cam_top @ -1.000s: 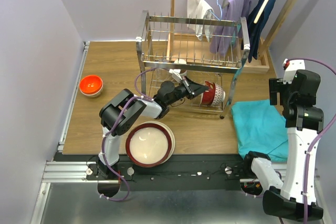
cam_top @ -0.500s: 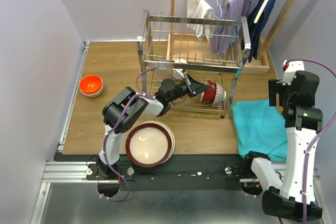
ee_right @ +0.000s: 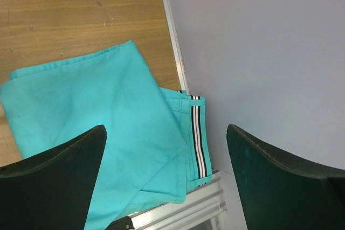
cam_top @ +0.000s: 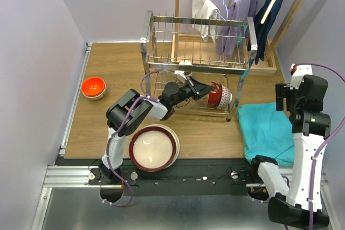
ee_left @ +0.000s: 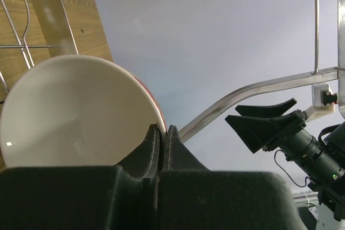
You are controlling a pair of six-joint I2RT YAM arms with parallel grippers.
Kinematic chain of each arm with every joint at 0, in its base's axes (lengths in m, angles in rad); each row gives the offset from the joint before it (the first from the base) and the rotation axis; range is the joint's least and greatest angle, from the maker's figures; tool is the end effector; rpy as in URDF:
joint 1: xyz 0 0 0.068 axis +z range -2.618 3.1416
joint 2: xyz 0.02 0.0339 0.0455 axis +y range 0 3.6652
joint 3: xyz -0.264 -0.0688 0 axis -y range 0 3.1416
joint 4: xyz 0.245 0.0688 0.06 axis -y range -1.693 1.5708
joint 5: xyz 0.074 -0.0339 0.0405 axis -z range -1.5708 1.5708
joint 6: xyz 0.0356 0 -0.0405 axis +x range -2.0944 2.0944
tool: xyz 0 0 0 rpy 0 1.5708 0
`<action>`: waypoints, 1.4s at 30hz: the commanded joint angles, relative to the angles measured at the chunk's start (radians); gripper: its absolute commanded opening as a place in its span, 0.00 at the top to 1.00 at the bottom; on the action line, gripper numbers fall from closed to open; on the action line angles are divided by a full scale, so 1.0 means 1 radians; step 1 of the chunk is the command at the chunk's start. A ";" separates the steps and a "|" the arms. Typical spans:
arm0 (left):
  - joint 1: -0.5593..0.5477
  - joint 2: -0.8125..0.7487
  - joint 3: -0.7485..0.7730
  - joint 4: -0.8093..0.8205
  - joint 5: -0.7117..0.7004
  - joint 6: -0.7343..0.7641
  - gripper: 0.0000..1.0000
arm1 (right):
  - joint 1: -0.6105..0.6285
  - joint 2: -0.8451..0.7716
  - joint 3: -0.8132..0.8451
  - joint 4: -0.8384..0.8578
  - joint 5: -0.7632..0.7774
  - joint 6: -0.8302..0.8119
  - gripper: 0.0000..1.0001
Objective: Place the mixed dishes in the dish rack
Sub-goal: Insert the bowl into the dish rack
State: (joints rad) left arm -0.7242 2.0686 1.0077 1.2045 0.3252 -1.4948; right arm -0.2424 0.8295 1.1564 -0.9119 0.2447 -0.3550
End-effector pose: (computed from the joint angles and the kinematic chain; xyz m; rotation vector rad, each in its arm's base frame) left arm 0.3105 -0.2899 0.1763 -0.3545 1.7667 -1.9603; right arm 0.1387 -0.0432 0.3838 0.0212 2.1991 -0.6047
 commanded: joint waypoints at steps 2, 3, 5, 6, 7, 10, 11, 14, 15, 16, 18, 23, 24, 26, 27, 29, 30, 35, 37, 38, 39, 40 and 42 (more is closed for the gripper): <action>0.009 -0.090 0.020 0.067 -0.023 -0.029 1.00 | -0.018 -0.010 -0.015 0.016 -0.030 0.025 0.00; 0.009 -0.106 -0.003 0.043 -0.028 -0.013 1.00 | -0.018 -0.010 -0.015 0.019 -0.030 0.025 0.00; 0.011 -0.114 -0.018 -0.014 -0.051 0.001 1.00 | -0.018 -0.013 -0.020 0.025 -0.031 0.027 0.00; 0.011 -0.113 -0.024 -0.022 -0.049 0.010 1.00 | -0.020 -0.015 -0.021 0.027 -0.033 0.030 0.00; 0.014 -0.111 -0.027 -0.035 -0.051 0.025 1.00 | -0.020 -0.016 -0.026 0.030 -0.038 0.030 0.00; 0.032 -0.104 -0.023 -0.094 -0.041 0.092 1.00 | -0.023 -0.021 -0.029 0.036 -0.039 0.031 0.00; 0.035 -0.104 -0.020 -0.108 -0.031 0.153 1.00 | -0.028 -0.021 -0.027 0.036 -0.039 0.031 0.00; 0.037 -0.113 0.014 -0.221 0.005 0.266 1.00 | -0.038 -0.029 -0.023 0.028 -0.044 0.034 0.00; 0.037 -0.116 0.014 -0.238 0.003 0.309 1.00 | -0.041 -0.032 -0.023 0.024 -0.045 0.036 0.00; 0.037 -0.117 0.014 -0.250 0.005 0.335 1.00 | -0.043 -0.036 -0.023 0.018 -0.050 0.036 0.00; 0.039 -0.125 0.023 -0.307 0.009 0.416 1.00 | -0.051 -0.040 -0.021 0.015 -0.051 0.037 0.00; 0.042 -0.122 -0.015 -0.324 0.009 0.441 1.00 | -0.060 -0.047 -0.018 0.007 -0.061 0.040 0.00; 0.042 -0.122 -0.024 -0.326 0.009 0.444 1.00 | -0.058 -0.047 -0.017 0.008 -0.059 0.040 0.00; 0.045 -0.123 -0.035 -0.318 0.009 0.453 1.00 | -0.058 -0.044 -0.015 0.011 -0.062 0.039 0.00; 0.046 -0.122 -0.044 -0.321 0.011 0.456 1.00 | -0.058 -0.043 -0.015 0.013 -0.064 0.039 0.00; 0.046 -0.113 -0.052 -0.303 0.023 0.446 1.00 | -0.058 -0.041 -0.012 0.013 -0.067 0.039 0.00; 0.046 -0.099 -0.054 -0.298 0.028 0.441 1.00 | -0.058 -0.040 -0.011 0.013 -0.067 0.039 0.00; 0.045 -0.071 -0.080 -0.182 0.037 0.380 1.00 | -0.058 -0.041 -0.018 0.024 -0.073 0.039 0.00; 0.043 -0.073 -0.101 -0.146 0.035 0.360 1.00 | -0.058 -0.043 -0.021 0.024 -0.076 0.044 0.00; 0.043 -0.079 -0.113 -0.137 0.028 0.354 1.00 | -0.058 -0.047 -0.021 0.021 -0.077 0.042 0.00; 0.043 -0.087 -0.130 -0.135 0.020 0.334 1.00 | -0.058 -0.047 -0.020 0.019 -0.076 0.044 0.00; 0.043 -0.090 -0.141 -0.122 0.015 0.323 1.00 | -0.058 -0.047 -0.018 0.015 -0.076 0.041 0.00; 0.040 -0.087 -0.164 -0.103 0.009 0.291 1.00 | -0.058 -0.050 -0.018 0.013 -0.073 0.037 0.00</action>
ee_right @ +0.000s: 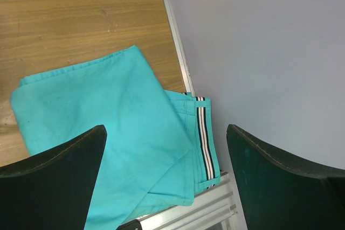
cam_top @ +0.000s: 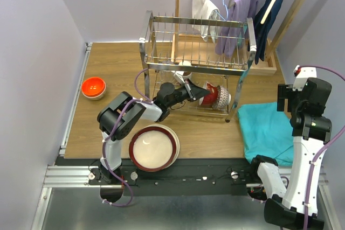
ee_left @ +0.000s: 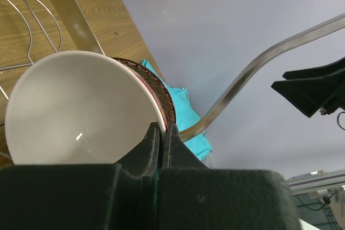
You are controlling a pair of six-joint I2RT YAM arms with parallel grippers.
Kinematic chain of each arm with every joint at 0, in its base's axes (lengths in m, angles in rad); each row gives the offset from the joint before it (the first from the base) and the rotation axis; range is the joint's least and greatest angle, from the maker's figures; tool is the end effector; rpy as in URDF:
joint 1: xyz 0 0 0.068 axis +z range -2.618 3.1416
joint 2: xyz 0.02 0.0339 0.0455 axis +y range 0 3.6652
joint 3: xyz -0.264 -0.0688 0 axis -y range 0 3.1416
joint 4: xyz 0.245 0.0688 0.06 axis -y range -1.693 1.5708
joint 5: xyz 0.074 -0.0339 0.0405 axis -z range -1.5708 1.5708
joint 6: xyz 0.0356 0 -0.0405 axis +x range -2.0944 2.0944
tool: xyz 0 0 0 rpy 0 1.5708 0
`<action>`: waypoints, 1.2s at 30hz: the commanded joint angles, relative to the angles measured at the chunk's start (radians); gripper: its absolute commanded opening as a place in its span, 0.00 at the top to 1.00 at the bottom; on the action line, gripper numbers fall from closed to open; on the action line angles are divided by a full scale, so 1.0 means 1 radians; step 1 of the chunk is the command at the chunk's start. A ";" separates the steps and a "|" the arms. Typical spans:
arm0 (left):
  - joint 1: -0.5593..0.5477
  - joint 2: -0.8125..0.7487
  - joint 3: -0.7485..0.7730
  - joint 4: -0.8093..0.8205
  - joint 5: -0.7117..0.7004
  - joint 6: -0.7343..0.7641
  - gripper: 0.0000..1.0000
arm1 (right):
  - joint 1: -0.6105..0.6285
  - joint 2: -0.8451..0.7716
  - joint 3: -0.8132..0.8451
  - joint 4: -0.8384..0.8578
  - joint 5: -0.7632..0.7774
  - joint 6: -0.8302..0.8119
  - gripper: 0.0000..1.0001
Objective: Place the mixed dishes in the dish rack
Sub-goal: Insert the bowl into the dish rack
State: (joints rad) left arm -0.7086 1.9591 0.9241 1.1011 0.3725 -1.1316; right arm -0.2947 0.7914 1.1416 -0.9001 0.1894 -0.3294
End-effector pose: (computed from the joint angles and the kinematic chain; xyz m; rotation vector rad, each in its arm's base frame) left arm 0.2980 -0.2725 0.1849 -0.0229 1.7881 -1.6903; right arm 0.1290 -0.0462 0.3848 0.0774 2.1615 -0.5665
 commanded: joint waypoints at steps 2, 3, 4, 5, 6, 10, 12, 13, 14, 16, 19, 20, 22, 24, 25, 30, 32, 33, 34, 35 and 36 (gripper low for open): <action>0.021 0.024 -0.091 0.008 -0.055 -0.102 1.00 | -0.006 -0.014 -0.008 0.003 -0.019 0.013 0.00; 0.020 0.030 -0.085 0.020 -0.060 -0.109 1.00 | -0.006 -0.017 -0.009 0.003 -0.019 0.015 0.00; 0.020 0.031 -0.073 0.020 -0.044 -0.106 1.00 | -0.006 -0.017 -0.013 0.004 -0.021 0.018 0.00; 0.015 0.032 -0.068 0.043 -0.044 -0.106 1.00 | -0.006 -0.017 -0.011 0.004 -0.019 0.020 0.00; 0.012 0.034 -0.039 0.064 -0.034 -0.109 1.00 | -0.006 -0.018 -0.014 0.004 -0.019 0.020 0.00; -0.006 0.027 0.007 0.095 -0.037 -0.140 1.00 | -0.007 -0.026 -0.022 0.000 -0.016 0.021 0.00; -0.017 0.021 0.005 0.108 -0.038 -0.145 1.00 | -0.008 -0.027 -0.022 0.000 -0.013 0.020 0.00; -0.018 0.020 0.012 0.094 -0.031 -0.136 1.00 | -0.008 -0.029 -0.023 0.000 -0.013 0.020 0.00; -0.022 0.017 0.007 0.079 -0.035 -0.134 1.00 | -0.009 -0.029 -0.025 0.000 -0.011 0.020 0.00; -0.023 0.004 -0.033 0.046 -0.070 -0.129 1.00 | -0.011 -0.029 -0.026 0.000 -0.013 0.018 0.00; -0.015 -0.006 -0.088 0.004 -0.098 -0.106 1.00 | -0.017 -0.026 -0.020 0.001 -0.015 0.020 0.00; -0.012 -0.008 -0.102 -0.007 -0.115 -0.109 1.00 | -0.018 -0.026 -0.019 0.003 -0.015 0.020 0.00; -0.005 -0.011 -0.122 -0.056 -0.141 -0.123 1.00 | -0.020 -0.027 -0.022 0.000 -0.015 0.018 0.00; 0.012 -0.009 -0.128 -0.078 -0.153 -0.141 1.00 | -0.021 -0.030 -0.025 0.000 -0.016 0.020 0.00; 0.015 -0.008 -0.131 -0.099 -0.159 -0.148 1.00 | -0.021 -0.029 -0.026 0.000 -0.019 0.021 0.00; 0.035 0.009 -0.096 -0.130 -0.127 -0.113 0.74 | -0.026 -0.034 -0.034 0.003 -0.028 0.026 0.00; 0.034 0.000 -0.071 -0.133 -0.081 -0.065 0.64 | -0.027 -0.034 -0.034 0.006 -0.031 0.027 0.00; 0.031 -0.014 -0.064 -0.136 -0.067 -0.021 0.61 | -0.027 -0.035 -0.034 0.006 -0.031 0.027 0.00; 0.028 -0.023 -0.050 -0.142 -0.058 -0.005 0.59 | -0.029 -0.035 -0.034 0.007 -0.033 0.027 0.00; 0.024 -0.031 -0.047 -0.145 -0.055 0.003 0.55 | -0.027 -0.037 -0.036 0.010 -0.037 0.027 0.00; 0.023 -0.038 -0.044 -0.150 -0.049 0.013 0.53 | -0.027 -0.037 -0.037 0.012 -0.041 0.027 0.00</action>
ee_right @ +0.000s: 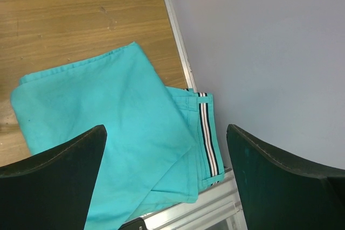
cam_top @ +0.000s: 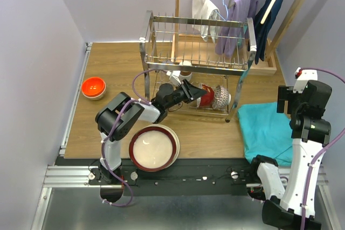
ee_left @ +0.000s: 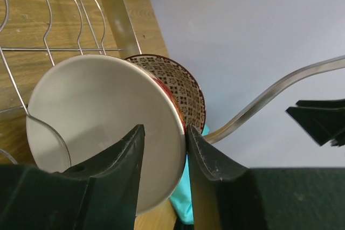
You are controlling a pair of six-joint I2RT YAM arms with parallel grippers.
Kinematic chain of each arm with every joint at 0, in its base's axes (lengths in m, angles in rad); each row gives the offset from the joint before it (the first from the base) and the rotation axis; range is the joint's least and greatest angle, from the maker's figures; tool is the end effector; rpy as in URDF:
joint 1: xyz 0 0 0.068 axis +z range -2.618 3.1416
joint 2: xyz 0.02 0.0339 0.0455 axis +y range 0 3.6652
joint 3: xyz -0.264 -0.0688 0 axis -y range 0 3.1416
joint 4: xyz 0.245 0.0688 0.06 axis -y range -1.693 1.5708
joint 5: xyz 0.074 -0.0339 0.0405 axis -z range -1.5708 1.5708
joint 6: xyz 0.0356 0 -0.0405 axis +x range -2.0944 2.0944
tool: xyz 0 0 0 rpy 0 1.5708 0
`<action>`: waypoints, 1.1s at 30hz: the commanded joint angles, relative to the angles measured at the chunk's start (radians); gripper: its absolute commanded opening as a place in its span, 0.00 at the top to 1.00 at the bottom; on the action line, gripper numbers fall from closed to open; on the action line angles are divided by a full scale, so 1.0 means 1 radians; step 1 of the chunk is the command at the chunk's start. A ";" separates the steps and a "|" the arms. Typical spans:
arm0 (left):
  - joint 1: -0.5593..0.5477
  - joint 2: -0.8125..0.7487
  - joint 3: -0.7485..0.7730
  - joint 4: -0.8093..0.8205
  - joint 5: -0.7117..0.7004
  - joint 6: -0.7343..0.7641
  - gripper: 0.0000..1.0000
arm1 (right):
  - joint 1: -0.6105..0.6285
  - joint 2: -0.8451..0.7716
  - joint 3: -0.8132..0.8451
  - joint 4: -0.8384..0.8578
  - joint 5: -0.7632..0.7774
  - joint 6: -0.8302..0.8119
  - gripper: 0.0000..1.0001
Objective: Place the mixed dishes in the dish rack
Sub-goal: Insert the bowl into the dish rack
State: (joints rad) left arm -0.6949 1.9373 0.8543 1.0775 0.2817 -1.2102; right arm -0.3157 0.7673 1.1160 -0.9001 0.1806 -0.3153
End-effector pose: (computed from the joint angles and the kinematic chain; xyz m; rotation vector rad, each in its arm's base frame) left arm 0.2937 -0.2577 0.1711 -0.2182 1.8473 -1.6441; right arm 0.1241 -0.0472 0.3798 0.1098 2.1616 -0.5610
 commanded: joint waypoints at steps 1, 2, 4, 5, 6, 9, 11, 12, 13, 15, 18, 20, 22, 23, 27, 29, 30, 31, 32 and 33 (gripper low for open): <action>0.005 -0.033 0.044 -0.167 0.050 0.130 0.52 | -0.006 -0.013 -0.012 0.015 -0.035 0.013 0.00; 0.000 -0.041 0.060 -0.201 0.059 0.159 0.51 | -0.006 -0.011 -0.012 0.021 -0.041 0.013 0.00; -0.008 -0.072 0.090 -0.322 0.065 0.249 0.50 | -0.006 -0.013 -0.012 0.027 -0.050 0.007 0.00; -0.012 -0.081 0.091 -0.353 0.051 0.261 0.48 | -0.006 -0.013 -0.010 0.035 -0.055 0.007 0.00; -0.014 -0.090 0.082 -0.370 0.039 0.264 0.47 | -0.006 -0.010 -0.010 0.039 -0.061 0.007 0.00; -0.018 -0.115 0.048 -0.451 0.002 0.305 0.45 | -0.006 -0.002 -0.007 0.050 -0.070 0.019 0.00; -0.023 -0.141 0.017 -0.513 -0.042 0.322 0.45 | -0.006 0.003 -0.007 0.052 -0.076 0.030 0.00; -0.028 -0.150 0.005 -0.524 -0.053 0.327 0.45 | -0.006 0.001 -0.004 0.052 -0.088 0.033 0.00; -0.029 -0.167 -0.017 -0.536 -0.061 0.339 0.44 | -0.006 0.003 -0.001 0.050 -0.096 0.024 0.00; -0.038 -0.185 -0.032 -0.557 -0.070 0.375 0.43 | -0.006 0.007 0.014 0.041 -0.104 0.015 0.00; -0.043 -0.239 -0.047 -0.626 -0.105 0.435 0.40 | -0.006 0.001 0.015 0.040 -0.105 0.007 0.00; -0.045 -0.258 -0.044 -0.671 -0.118 0.452 0.38 | -0.006 -0.016 0.008 0.041 -0.113 0.005 0.00; -0.045 -0.261 -0.026 -0.691 -0.122 0.487 0.37 | -0.006 -0.023 -0.004 0.041 -0.121 0.018 0.00; -0.045 -0.259 -0.017 -0.715 -0.127 0.495 0.37 | -0.006 -0.028 -0.008 0.040 -0.124 0.024 0.00; -0.051 -0.277 0.015 -0.780 -0.118 0.560 0.36 | -0.006 -0.037 -0.022 0.041 -0.142 0.033 0.00; -0.075 -0.316 0.023 -0.838 -0.102 0.637 0.36 | -0.006 -0.039 -0.031 0.053 -0.142 0.030 0.00; -0.087 -0.337 0.019 -0.855 -0.105 0.667 0.36 | -0.006 -0.039 -0.033 0.059 -0.142 0.030 0.00; -0.097 -0.386 -0.004 -0.866 -0.105 0.695 0.36 | -0.006 -0.037 -0.033 0.066 -0.144 0.030 0.00; -0.107 -0.417 -0.020 -0.876 -0.096 0.719 0.36 | -0.006 -0.037 -0.035 0.075 -0.145 0.033 0.00; -0.129 -0.446 -0.032 -0.892 -0.092 0.785 0.36 | -0.006 -0.039 -0.035 0.082 -0.147 0.038 0.00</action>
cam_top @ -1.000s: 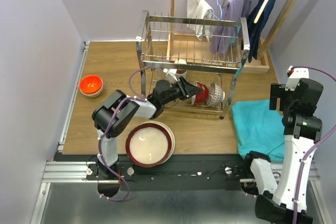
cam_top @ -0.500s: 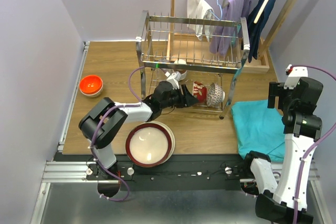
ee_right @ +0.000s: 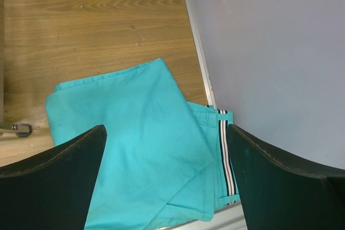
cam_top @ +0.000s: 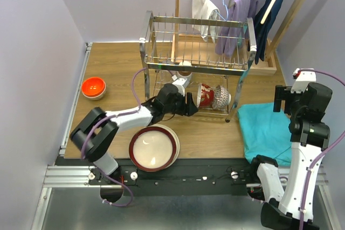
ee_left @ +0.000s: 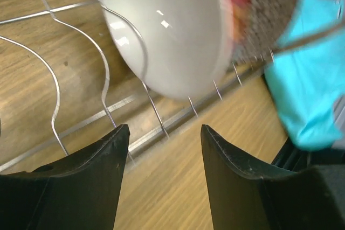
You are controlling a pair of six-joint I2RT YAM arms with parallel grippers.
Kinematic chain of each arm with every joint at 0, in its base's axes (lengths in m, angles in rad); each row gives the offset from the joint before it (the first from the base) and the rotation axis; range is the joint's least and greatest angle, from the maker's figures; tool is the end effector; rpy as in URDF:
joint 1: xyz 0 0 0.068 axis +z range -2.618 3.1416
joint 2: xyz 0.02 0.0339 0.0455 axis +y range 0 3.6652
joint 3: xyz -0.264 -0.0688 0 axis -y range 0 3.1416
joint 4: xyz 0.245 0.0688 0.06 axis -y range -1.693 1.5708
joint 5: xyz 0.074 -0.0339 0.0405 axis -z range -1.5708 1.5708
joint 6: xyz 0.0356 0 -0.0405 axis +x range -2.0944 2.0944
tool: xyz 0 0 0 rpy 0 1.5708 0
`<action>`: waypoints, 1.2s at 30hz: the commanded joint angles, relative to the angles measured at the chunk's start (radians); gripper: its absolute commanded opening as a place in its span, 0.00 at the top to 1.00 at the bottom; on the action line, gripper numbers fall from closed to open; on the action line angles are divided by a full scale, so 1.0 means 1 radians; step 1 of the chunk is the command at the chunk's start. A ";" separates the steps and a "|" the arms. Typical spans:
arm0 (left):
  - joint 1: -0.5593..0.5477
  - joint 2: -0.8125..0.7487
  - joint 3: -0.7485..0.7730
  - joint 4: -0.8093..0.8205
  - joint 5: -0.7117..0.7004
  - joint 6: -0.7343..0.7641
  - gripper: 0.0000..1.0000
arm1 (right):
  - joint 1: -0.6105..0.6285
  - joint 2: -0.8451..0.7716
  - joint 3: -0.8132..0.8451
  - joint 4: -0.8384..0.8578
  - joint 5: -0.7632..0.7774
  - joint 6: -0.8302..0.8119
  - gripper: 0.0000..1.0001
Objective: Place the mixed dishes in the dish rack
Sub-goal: Insert the bowl into the dish rack, then move the dish rack
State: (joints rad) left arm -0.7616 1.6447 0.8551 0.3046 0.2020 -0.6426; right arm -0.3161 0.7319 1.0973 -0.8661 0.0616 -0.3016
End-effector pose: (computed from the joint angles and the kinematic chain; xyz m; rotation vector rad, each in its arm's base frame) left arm 0.2490 -0.2473 0.1943 0.2676 2.2088 -1.0372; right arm 0.1201 -0.0416 0.3809 0.0536 2.0998 -0.4400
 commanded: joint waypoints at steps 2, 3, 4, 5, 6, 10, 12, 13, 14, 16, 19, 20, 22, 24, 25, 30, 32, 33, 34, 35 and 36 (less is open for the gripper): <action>-0.096 -0.247 -0.059 -0.177 -0.015 0.303 0.36 | -0.006 -0.002 -0.019 0.059 -0.035 0.035 0.00; -0.111 -0.278 -0.065 -0.200 -0.010 0.405 0.37 | -0.006 -0.002 -0.023 0.061 -0.042 0.036 0.00; -0.140 -0.342 -0.082 -0.226 -0.003 0.450 0.37 | -0.006 -0.003 -0.025 0.061 -0.045 0.038 0.00; -0.149 -0.376 -0.091 -0.278 0.004 0.498 0.37 | -0.006 -0.002 -0.031 0.062 -0.049 0.036 0.00; -0.153 -0.413 -0.102 -0.300 0.023 0.538 0.37 | -0.006 -0.005 -0.042 0.064 -0.055 0.036 0.00; -0.150 -0.642 -0.122 -0.467 0.054 0.784 0.37 | -0.006 -0.003 -0.047 0.076 -0.090 0.035 0.00; -0.131 -0.741 -0.116 -0.568 0.072 0.836 0.37 | -0.006 -0.014 -0.047 0.087 -0.187 0.044 0.00; -0.122 -0.858 -0.122 -0.582 0.088 0.856 0.37 | -0.006 -0.025 -0.048 0.088 -0.242 0.038 0.00; -0.117 -0.916 -0.122 -0.613 0.105 0.898 0.36 | -0.006 -0.040 -0.065 0.096 -0.319 0.026 0.00; -0.116 -1.043 -0.113 -0.651 0.108 0.917 0.34 | -0.006 -0.101 -0.102 0.120 -0.570 0.003 0.00; -0.113 -1.086 -0.064 -0.714 -0.174 0.812 0.28 | -0.005 -0.118 -0.194 0.225 -0.669 0.048 0.00; -0.110 -1.077 -0.053 -0.742 -0.262 0.789 0.28 | -0.006 -0.092 -0.207 0.255 -0.674 0.055 0.00; -0.029 -1.054 -0.044 -0.743 -0.341 0.776 0.30 | -0.005 -0.021 -0.218 0.280 -0.736 0.029 0.00; 0.031 -1.037 -0.034 -0.701 -0.360 0.785 0.51 | -0.005 0.009 -0.252 0.384 -0.799 0.025 0.00; 0.080 -0.996 -0.030 -0.687 -0.357 0.794 0.58 | -0.005 0.023 -0.272 0.433 -0.809 0.030 0.00; 0.351 -0.791 0.145 -0.685 -0.272 0.693 1.00 | -0.002 0.159 -0.349 0.651 -0.905 -0.022 0.00; 0.527 -0.705 0.256 -0.737 -0.192 0.660 1.00 | 0.006 0.173 -0.359 0.702 -0.915 0.004 0.00; 0.571 -0.686 0.278 -0.739 -0.146 0.650 1.00 | 0.015 0.179 -0.353 0.700 -0.915 0.001 0.00; 0.617 -0.653 0.292 -0.731 -0.135 0.646 1.00 | 0.018 0.179 -0.347 0.700 -0.925 -0.004 0.00; 0.683 -0.629 0.309 -0.717 -0.119 0.606 1.00 | 0.020 0.173 -0.347 0.699 -0.933 -0.023 0.00; 0.711 -0.600 0.317 -0.710 -0.104 0.583 1.00 | 0.022 0.161 -0.353 0.702 -0.942 -0.037 0.00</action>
State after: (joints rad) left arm -0.2134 0.9901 1.0840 -0.4034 -0.0124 0.0509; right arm -0.3092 0.9218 0.7399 -0.2909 -0.7807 -0.2932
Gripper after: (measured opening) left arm 0.006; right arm 0.997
